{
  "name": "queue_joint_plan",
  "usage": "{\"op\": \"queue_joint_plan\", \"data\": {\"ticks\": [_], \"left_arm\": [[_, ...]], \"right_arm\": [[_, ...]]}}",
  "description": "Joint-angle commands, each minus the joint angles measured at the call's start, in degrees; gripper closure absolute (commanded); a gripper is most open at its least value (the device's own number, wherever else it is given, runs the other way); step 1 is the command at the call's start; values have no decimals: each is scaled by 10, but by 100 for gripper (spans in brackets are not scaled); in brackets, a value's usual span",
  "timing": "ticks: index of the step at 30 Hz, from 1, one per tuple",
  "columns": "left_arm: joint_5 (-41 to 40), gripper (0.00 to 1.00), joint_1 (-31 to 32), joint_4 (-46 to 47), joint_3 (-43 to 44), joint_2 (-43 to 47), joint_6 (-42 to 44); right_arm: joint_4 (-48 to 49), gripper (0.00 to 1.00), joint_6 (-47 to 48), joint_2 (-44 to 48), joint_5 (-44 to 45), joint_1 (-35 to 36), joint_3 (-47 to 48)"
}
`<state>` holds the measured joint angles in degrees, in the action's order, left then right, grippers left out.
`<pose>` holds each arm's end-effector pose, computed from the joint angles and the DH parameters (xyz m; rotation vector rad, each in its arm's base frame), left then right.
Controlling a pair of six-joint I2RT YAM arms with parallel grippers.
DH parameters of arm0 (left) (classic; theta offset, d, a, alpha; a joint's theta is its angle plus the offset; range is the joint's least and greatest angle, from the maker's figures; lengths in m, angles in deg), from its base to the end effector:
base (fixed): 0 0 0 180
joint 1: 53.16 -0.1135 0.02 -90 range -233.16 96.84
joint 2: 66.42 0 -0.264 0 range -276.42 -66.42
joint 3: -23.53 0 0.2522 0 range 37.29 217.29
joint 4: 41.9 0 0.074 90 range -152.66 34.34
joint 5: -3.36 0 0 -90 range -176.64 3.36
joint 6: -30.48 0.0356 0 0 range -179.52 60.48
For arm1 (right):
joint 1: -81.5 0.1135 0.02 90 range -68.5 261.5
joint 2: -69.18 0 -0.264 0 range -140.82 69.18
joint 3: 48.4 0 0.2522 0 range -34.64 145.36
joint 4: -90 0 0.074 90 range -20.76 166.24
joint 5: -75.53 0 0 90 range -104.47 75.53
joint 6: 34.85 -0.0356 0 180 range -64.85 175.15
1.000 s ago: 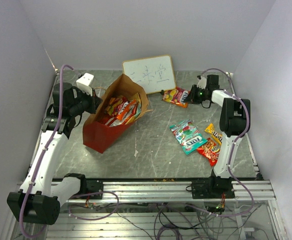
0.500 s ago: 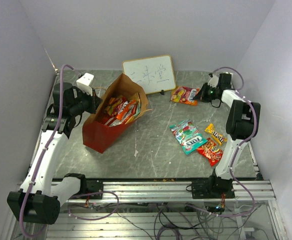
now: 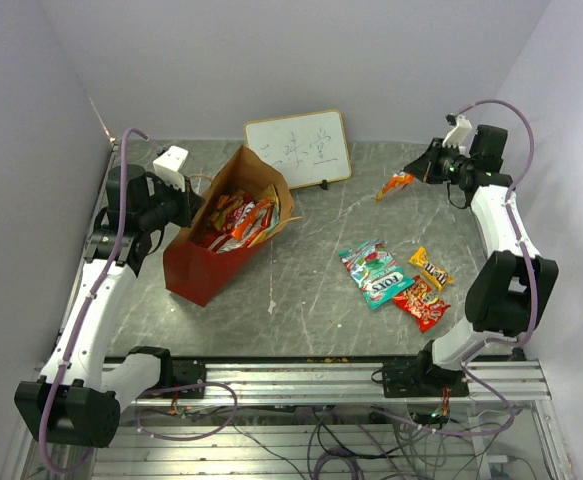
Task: Place the snacks into the paper bag
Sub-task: Pick up the snack from the center of the board, then place the snack in the paper bag.
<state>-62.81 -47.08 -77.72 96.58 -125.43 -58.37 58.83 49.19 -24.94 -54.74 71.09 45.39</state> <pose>0.2249 -0.0384 0.3615 0.3960 1.9039 -0.4619 0.3754 -0.0456 0.3225 -0.1222 2.0456 0.6918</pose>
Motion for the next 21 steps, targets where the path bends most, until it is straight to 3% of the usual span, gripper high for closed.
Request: {"op": "queue_joint_plan", "data": {"ticks": [1, 10, 21], "left_arm": [[17, 93, -4, 23, 8, 3, 5], [-5, 93, -5, 29, 3, -1, 4], [-36, 93, -5, 51, -19, 14, 5]], "right_arm": [[35, 100, -28, 55, -79, 0, 18], [142, 100, -174, 110, -149, 50, 61], [159, 100, -234, 66, -128, 256, 159]]}}
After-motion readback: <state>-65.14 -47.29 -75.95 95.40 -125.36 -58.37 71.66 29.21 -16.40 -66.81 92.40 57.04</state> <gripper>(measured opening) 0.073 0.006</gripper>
